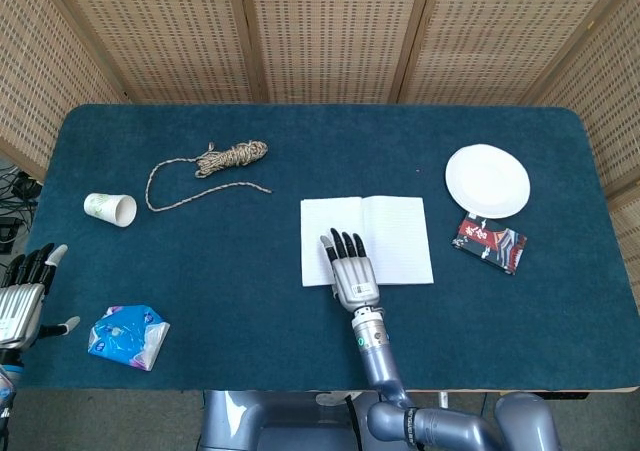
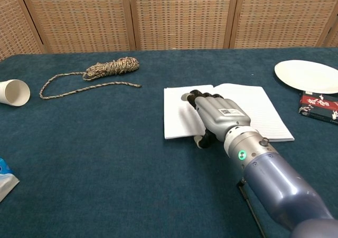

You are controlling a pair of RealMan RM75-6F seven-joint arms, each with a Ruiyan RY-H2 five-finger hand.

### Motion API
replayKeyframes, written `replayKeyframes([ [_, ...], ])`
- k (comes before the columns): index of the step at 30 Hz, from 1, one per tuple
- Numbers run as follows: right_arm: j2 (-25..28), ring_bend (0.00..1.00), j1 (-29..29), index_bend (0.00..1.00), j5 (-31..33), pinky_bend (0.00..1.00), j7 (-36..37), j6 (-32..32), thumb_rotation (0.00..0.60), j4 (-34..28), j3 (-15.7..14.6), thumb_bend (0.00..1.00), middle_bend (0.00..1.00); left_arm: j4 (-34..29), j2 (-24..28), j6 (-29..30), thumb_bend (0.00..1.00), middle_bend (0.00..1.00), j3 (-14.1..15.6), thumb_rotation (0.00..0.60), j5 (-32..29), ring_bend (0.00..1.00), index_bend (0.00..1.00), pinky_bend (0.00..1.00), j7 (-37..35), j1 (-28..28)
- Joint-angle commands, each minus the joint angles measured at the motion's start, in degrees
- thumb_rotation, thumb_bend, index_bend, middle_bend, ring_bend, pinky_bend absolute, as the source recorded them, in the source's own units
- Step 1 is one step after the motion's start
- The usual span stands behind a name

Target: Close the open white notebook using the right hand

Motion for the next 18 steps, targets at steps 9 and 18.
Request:
replayKeyframes([
  [9, 1.2, 0.0, -2.3, 0.12, 2.6, 0.0, 2.1, 0.1, 0.6, -4.4, 2.4, 0.79, 0.0, -0.6, 0.2, 0.7, 0.14, 0.0, 0.1, 0.6, 0.5, 0.0, 0.0, 0.0, 0.2, 0.2],
  [18, 3.3, 0.0, -3.9, 0.11, 1.8, 0.0, 1.0, 4.1, 0.6, -9.2, 3.3, 0.72, 0.0, -0.6, 0.1, 0.7, 0.14, 0.0, 0.2, 0.6, 0.8, 0.0, 0.0, 0.0, -0.1, 0.1],
])
